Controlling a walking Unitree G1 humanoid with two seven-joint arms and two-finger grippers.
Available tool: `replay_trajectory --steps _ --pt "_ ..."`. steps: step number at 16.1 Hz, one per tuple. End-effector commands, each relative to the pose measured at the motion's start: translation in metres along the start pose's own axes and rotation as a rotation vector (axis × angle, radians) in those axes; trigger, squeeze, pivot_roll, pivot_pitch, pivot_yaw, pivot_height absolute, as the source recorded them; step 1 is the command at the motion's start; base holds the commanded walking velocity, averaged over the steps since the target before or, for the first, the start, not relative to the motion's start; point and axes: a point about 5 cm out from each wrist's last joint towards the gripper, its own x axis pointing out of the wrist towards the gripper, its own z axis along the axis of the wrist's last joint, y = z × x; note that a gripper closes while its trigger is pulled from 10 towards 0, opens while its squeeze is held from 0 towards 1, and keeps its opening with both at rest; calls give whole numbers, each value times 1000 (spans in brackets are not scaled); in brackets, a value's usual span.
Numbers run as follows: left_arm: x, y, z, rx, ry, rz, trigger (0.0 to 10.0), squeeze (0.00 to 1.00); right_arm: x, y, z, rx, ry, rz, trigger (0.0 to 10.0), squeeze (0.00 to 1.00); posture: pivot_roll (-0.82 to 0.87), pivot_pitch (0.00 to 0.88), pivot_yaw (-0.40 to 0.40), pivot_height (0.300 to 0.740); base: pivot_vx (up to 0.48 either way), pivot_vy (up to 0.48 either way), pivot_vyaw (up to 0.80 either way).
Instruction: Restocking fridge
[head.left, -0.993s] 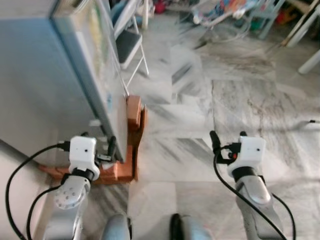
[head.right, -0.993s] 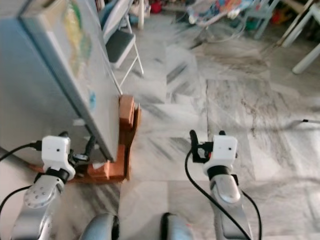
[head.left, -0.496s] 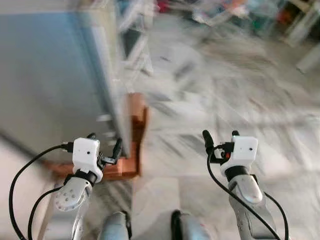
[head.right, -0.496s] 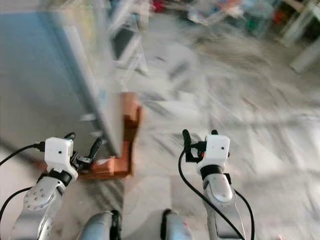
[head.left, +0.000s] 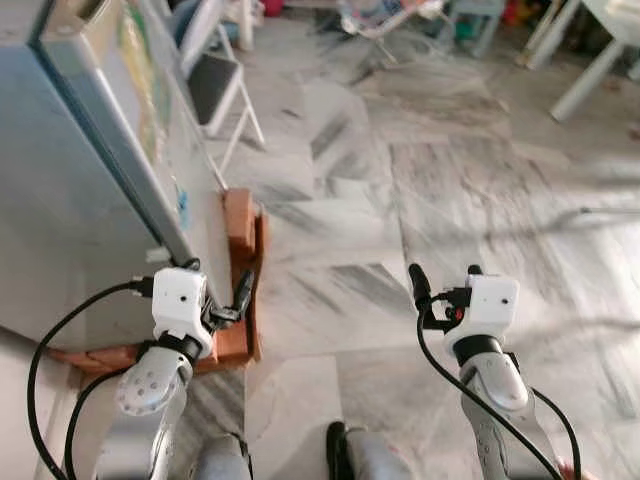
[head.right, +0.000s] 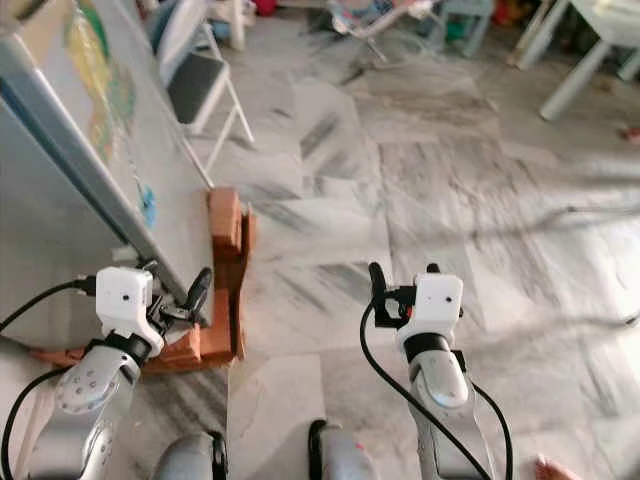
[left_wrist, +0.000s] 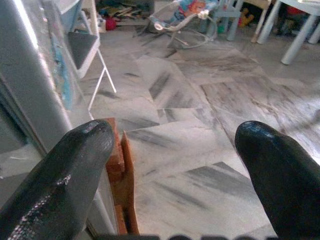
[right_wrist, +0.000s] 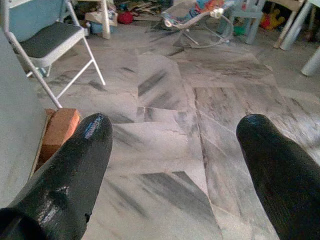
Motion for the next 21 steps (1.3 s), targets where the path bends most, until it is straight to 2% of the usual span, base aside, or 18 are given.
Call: replay_trajectory --steps 1,8,13,17,21 --pt "-3 -1 -2 0 9 -8 10000 0 -2 -3 0 -5 1 -12 10000 0 86 180 -55 740 274 0 0" --pt "0 6 -6 15 20 65 10000 0 -2 -2 -1 -6 7 -2 10000 0 89 184 -61 740 39 0 0" --pt "13 18 -5 10 11 112 10000 0 -2 -3 0 -11 5 -4 10000 0 74 183 -64 740 0 0 0" --pt "36 20 1 23 -18 111 10000 0 -2 -5 0 -11 7 -9 10000 0 76 188 -73 740 0 0 0" --pt "65 38 13 68 -45 166 10000 0 -6 -6 -1 -15 14 -6 10000 0 54 194 -79 740 0 0 0"
